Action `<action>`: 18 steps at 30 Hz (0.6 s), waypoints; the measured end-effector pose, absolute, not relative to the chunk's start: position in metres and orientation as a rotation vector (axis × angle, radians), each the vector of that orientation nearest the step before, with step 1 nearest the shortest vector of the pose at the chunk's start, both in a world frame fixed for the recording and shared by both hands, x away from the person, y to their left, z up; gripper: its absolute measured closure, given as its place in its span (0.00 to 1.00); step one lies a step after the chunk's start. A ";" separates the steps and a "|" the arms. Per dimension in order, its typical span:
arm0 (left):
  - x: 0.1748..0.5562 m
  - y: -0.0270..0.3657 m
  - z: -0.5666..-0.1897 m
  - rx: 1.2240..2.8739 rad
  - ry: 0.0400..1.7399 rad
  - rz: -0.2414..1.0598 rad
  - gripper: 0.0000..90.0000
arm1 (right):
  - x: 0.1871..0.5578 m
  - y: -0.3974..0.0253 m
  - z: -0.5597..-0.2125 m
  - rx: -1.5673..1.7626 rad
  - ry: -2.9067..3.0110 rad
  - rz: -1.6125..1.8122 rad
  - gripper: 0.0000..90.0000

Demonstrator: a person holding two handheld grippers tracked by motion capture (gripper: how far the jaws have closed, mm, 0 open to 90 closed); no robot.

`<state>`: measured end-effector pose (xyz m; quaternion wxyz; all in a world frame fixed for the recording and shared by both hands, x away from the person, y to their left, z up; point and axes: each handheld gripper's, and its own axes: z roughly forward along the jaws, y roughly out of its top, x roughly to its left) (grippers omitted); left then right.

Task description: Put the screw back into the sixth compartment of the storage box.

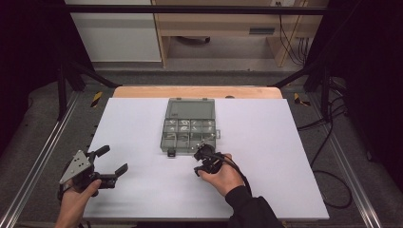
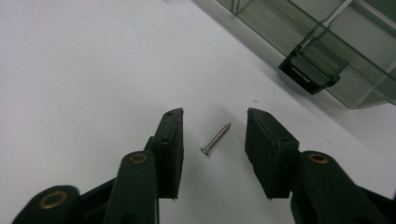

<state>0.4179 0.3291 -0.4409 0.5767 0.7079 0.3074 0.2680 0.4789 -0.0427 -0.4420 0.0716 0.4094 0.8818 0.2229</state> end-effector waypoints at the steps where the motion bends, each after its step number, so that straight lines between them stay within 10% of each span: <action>1: 0.418 0.329 -0.441 1.657 0.720 0.627 0.02 | 0.479 -0.043 -0.443 1.239 2.652 0.673 0.67; 18: 0.418 0.328 -0.441 1.659 0.713 0.629 0.02 | 0.484 -0.042 -0.453 1.261 2.656 0.653 0.89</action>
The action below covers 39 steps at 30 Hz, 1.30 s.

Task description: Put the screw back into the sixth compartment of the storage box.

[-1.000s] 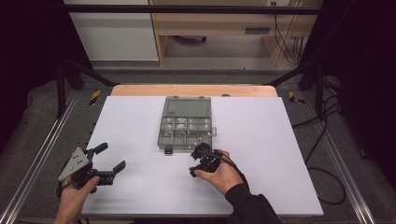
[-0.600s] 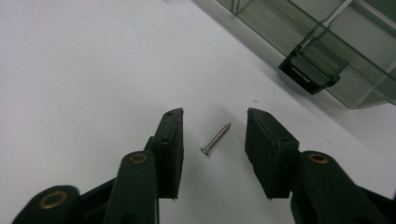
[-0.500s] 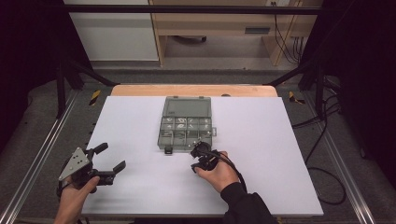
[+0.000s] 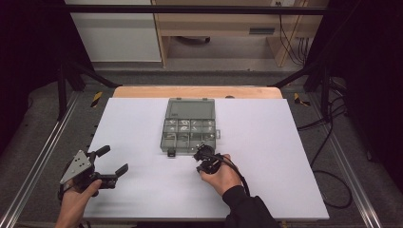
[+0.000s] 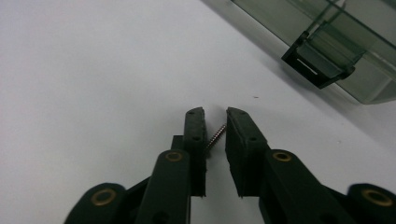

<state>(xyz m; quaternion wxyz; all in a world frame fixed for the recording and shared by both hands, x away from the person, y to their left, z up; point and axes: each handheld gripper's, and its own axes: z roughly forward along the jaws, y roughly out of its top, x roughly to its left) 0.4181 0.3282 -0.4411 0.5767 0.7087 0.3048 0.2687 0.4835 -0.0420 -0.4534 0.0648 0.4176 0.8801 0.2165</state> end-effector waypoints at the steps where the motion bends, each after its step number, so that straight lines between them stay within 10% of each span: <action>1: 0.418 0.328 -0.441 1.659 0.714 0.629 0.02 | 0.484 -0.042 -0.454 1.260 2.654 0.662 0.91; 39: 0.418 0.329 -0.441 1.660 0.714 0.631 0.02 | 0.492 -0.054 -0.419 1.067 2.364 1.102 0.98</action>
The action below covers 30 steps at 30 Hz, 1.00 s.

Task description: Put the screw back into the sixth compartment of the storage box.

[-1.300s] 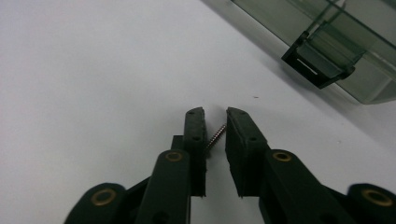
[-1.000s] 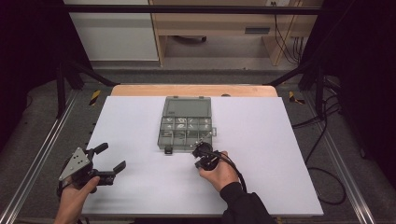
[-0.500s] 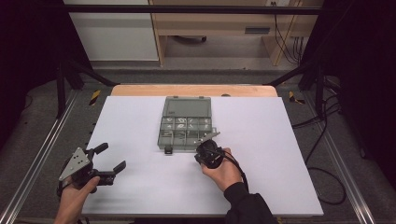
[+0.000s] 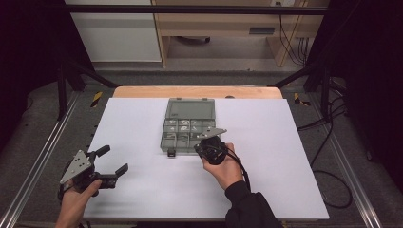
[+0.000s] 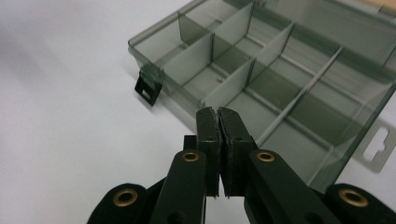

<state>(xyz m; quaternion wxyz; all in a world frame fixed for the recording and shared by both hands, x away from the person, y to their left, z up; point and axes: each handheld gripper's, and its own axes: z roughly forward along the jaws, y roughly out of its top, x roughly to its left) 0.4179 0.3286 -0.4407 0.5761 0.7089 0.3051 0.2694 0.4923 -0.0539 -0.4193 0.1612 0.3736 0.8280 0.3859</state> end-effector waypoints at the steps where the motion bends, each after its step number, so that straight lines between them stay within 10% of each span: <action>1: 0.418 0.329 -0.441 1.660 0.714 0.631 0.02 | 0.494 -0.052 -0.417 1.061 2.358 1.110 0.98; 30: 0.418 0.329 -0.440 1.647 0.707 0.631 0.02 | 0.526 -0.020 -0.417 1.059 2.312 1.139 0.97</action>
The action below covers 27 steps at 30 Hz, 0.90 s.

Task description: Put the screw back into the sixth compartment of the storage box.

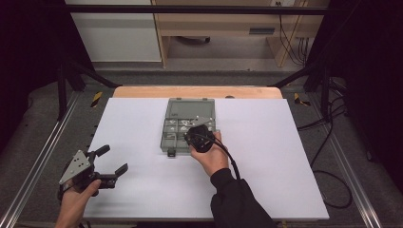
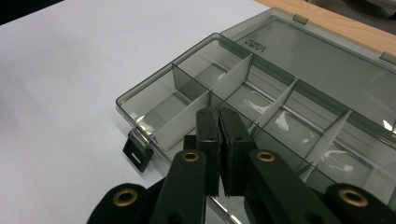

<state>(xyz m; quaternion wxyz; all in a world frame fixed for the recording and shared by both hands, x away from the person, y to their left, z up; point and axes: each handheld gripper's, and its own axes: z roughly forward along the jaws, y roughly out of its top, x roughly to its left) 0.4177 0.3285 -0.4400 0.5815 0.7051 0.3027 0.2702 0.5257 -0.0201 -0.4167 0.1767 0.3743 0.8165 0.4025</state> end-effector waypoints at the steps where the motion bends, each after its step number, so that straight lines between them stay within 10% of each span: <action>1: 0.418 0.328 -0.440 1.647 0.707 0.631 0.02 | 0.526 -0.019 -0.418 1.060 2.309 1.141 0.98; 22: 0.418 0.328 -0.440 1.648 0.707 0.631 0.02 | 0.536 -0.004 -0.431 1.079 2.364 1.097 0.97; 27: 0.418 0.328 -0.440 1.649 0.705 0.630 0.02 | 0.536 -0.005 -0.430 1.083 2.341 1.101 0.81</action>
